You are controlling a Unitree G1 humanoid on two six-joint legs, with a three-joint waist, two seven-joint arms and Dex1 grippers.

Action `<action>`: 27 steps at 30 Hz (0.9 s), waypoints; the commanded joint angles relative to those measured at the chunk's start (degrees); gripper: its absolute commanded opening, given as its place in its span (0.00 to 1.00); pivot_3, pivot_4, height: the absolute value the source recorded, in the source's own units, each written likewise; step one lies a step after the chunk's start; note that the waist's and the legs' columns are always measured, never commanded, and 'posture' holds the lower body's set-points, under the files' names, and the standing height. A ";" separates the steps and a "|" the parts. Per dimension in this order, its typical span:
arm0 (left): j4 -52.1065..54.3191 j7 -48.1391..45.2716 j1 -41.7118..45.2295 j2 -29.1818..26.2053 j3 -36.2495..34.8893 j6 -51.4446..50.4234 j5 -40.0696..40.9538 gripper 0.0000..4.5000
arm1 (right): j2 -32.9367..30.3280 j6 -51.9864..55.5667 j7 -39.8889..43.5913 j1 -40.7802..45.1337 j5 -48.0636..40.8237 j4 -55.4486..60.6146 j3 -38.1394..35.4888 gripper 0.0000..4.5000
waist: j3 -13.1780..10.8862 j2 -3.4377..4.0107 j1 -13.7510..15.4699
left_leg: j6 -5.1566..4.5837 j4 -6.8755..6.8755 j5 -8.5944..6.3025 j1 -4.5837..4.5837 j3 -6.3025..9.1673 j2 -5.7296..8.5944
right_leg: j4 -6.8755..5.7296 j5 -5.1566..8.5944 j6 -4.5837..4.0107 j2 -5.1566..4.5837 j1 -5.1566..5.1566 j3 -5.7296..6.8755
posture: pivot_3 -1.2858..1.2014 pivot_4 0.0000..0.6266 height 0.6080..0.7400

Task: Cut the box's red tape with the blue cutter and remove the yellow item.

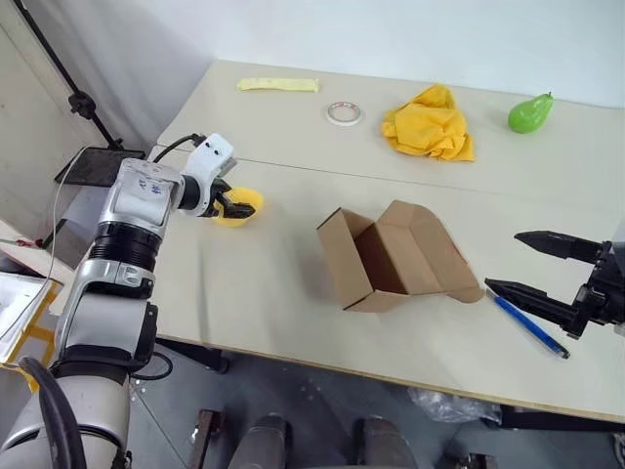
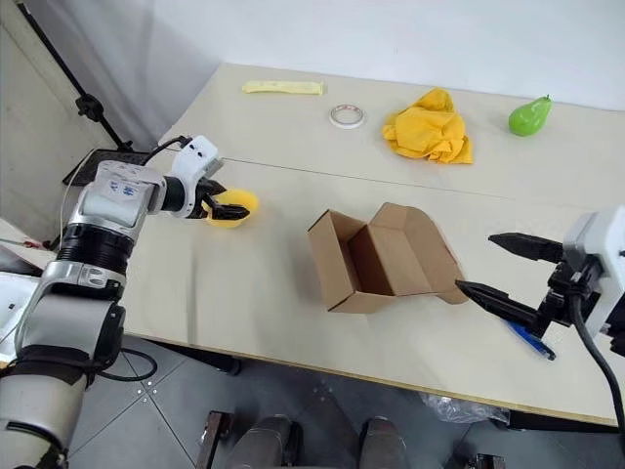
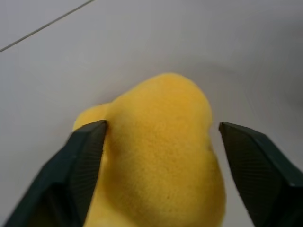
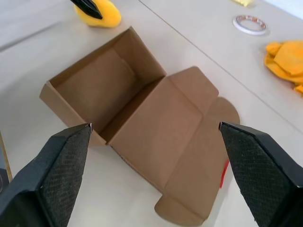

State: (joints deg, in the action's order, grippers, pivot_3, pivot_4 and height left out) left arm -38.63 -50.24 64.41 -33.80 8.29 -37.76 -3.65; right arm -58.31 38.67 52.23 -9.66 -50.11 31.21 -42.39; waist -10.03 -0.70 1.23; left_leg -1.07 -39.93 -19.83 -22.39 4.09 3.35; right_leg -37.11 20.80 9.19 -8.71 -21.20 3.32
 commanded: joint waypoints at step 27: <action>29.02 -25.03 -37.92 -6.80 -15.64 24.44 24.40 1.00 | 12.69 -10.92 5.76 -9.51 8.34 -5.79 -0.63 1.00 | 0.07 0.17 -0.51 | 0.03 0.01 -0.02 0.20 -0.16 -0.16 | -0.22 0.00 -0.01 -0.08 -0.03 -0.41 | 0.52 0.24 1.00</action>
State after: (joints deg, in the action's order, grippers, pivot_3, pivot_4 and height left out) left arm -9.94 -73.26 27.08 -39.09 -7.25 -16.02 20.93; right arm -46.24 29.13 57.67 -18.50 -42.58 25.23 -42.77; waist -9.96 -0.54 0.72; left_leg -1.04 -39.93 -19.85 -22.17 3.93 3.19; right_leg -37.25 20.80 9.18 -8.78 -21.15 2.91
